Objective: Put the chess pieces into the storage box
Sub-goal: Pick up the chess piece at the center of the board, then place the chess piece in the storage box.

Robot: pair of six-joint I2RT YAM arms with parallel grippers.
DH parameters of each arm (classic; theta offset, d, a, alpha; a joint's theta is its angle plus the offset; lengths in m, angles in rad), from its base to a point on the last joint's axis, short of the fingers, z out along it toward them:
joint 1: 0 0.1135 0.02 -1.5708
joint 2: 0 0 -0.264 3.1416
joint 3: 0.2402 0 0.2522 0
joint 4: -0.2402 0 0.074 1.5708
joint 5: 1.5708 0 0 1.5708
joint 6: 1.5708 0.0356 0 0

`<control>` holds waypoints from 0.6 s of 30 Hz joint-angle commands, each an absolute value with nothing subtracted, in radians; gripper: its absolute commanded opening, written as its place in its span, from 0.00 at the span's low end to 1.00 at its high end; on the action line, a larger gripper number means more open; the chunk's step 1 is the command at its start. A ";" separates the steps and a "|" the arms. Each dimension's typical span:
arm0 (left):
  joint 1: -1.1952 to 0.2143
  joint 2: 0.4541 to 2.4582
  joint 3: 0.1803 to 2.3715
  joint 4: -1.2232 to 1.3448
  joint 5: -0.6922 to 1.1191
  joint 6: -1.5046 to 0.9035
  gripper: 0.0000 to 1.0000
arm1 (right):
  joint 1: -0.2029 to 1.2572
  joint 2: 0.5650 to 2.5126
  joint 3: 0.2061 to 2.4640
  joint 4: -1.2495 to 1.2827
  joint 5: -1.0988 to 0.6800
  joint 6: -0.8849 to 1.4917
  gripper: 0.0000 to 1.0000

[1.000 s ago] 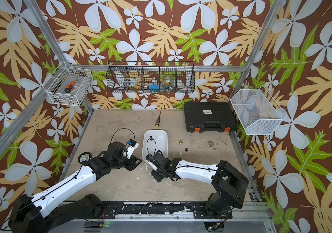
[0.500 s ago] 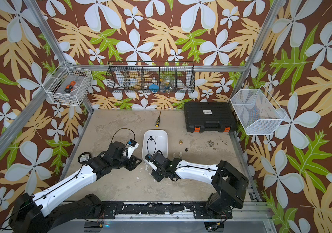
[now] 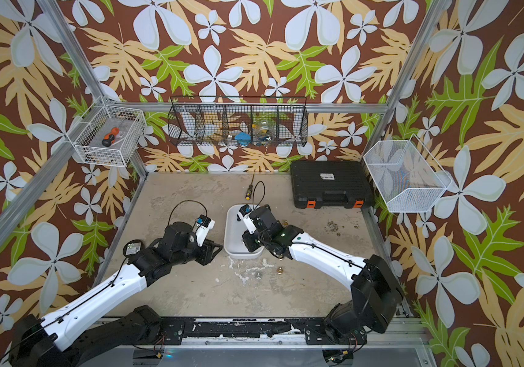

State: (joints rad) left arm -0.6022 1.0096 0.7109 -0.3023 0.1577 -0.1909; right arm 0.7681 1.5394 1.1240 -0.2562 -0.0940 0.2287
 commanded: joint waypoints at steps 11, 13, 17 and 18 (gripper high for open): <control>-0.601 1.011 0.719 -0.269 0.109 -0.202 0.48 | 0.660 1.831 1.339 -0.212 0.149 0.209 0.06; -0.600 1.015 0.721 -0.272 0.103 -0.199 0.48 | 0.641 1.848 1.338 -0.186 0.144 0.216 0.06; -0.600 1.020 0.723 -0.275 0.108 -0.196 0.49 | 0.628 1.890 1.352 -0.156 0.147 0.202 0.06; -0.600 1.020 0.723 -0.273 0.107 -0.195 0.49 | 0.625 1.898 1.356 -0.150 0.145 0.199 0.06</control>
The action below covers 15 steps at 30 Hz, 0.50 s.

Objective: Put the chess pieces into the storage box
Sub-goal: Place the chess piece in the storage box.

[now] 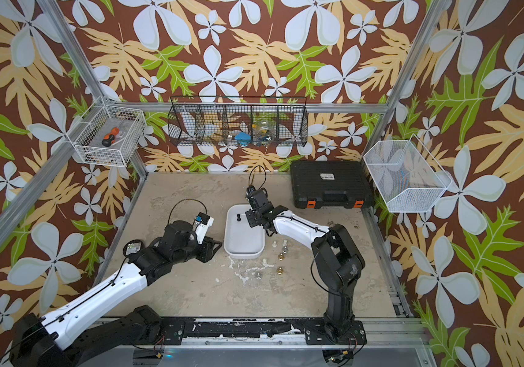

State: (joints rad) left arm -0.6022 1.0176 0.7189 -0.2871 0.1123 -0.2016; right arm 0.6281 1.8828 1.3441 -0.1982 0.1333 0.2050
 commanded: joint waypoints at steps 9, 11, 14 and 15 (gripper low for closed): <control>-0.600 1.023 0.724 -0.277 0.106 -0.196 0.49 | 0.614 1.984 1.416 -0.123 0.109 0.186 0.06; -0.600 1.023 0.724 -0.275 0.107 -0.196 0.49 | 0.613 2.001 1.424 -0.119 0.110 0.188 0.06; -0.600 1.023 0.723 -0.275 0.106 -0.196 0.49 | 0.612 2.023 1.435 -0.115 0.104 0.191 0.06; -0.600 1.023 0.723 -0.277 0.107 -0.195 0.49 | 0.612 2.030 1.437 -0.114 0.106 0.193 0.06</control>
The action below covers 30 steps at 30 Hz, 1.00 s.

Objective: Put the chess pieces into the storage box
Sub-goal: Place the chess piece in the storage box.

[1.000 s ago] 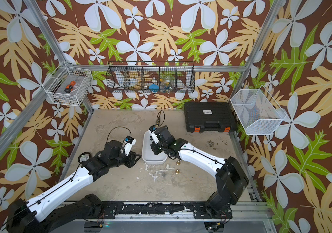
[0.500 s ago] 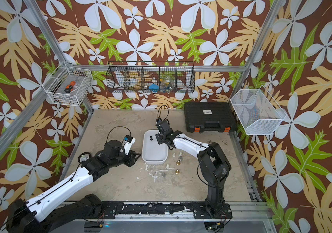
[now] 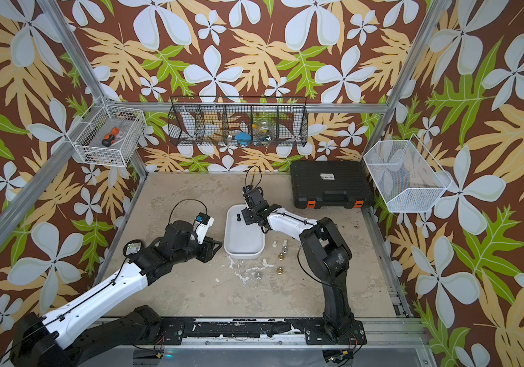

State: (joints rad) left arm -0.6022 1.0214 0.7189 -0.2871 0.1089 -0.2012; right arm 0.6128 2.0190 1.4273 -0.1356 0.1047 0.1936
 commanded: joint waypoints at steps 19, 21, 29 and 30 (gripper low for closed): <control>-0.600 1.022 0.723 -0.278 0.113 -0.196 0.50 | 0.609 2.089 1.463 -0.114 0.140 0.209 0.05; -0.600 1.024 0.723 -0.279 0.112 -0.195 0.50 | 0.609 2.095 1.468 -0.114 0.130 0.209 0.05; -0.600 1.029 0.723 -0.280 0.113 -0.195 0.50 | 0.609 2.100 1.476 -0.109 0.090 0.210 0.05; -0.600 1.030 0.724 -0.280 0.112 -0.196 0.50 | 0.609 2.101 1.476 -0.109 0.083 0.211 0.05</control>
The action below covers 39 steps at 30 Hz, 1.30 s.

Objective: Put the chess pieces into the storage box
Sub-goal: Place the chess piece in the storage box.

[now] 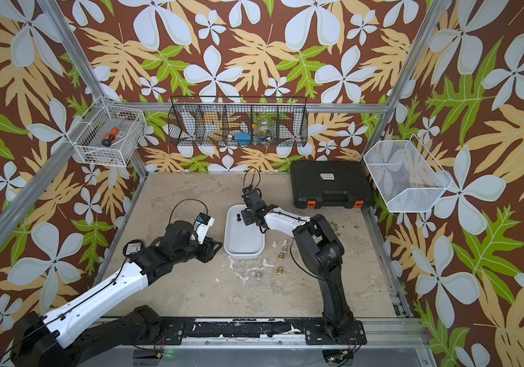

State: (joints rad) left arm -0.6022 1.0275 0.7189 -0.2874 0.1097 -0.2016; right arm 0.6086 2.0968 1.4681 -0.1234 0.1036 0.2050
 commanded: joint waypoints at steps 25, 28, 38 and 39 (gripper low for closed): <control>-0.600 1.032 0.723 -0.282 0.113 -0.194 0.50 | 0.609 2.111 1.482 -0.128 0.144 0.202 0.05; -0.600 1.032 0.724 -0.283 0.112 -0.195 0.50 | 0.609 2.120 1.491 -0.135 0.145 0.202 0.07; -0.600 1.029 0.724 -0.283 0.111 -0.193 0.50 | 0.609 2.126 1.504 -0.149 0.133 0.211 0.10; -0.600 1.030 0.723 -0.283 0.111 -0.194 0.50 | 0.609 2.123 1.507 -0.154 0.120 0.215 0.10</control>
State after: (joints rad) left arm -0.6022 1.0321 0.7189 -0.2874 0.1097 -0.2016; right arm 0.6090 2.1204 1.4967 -0.1211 0.1394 0.2047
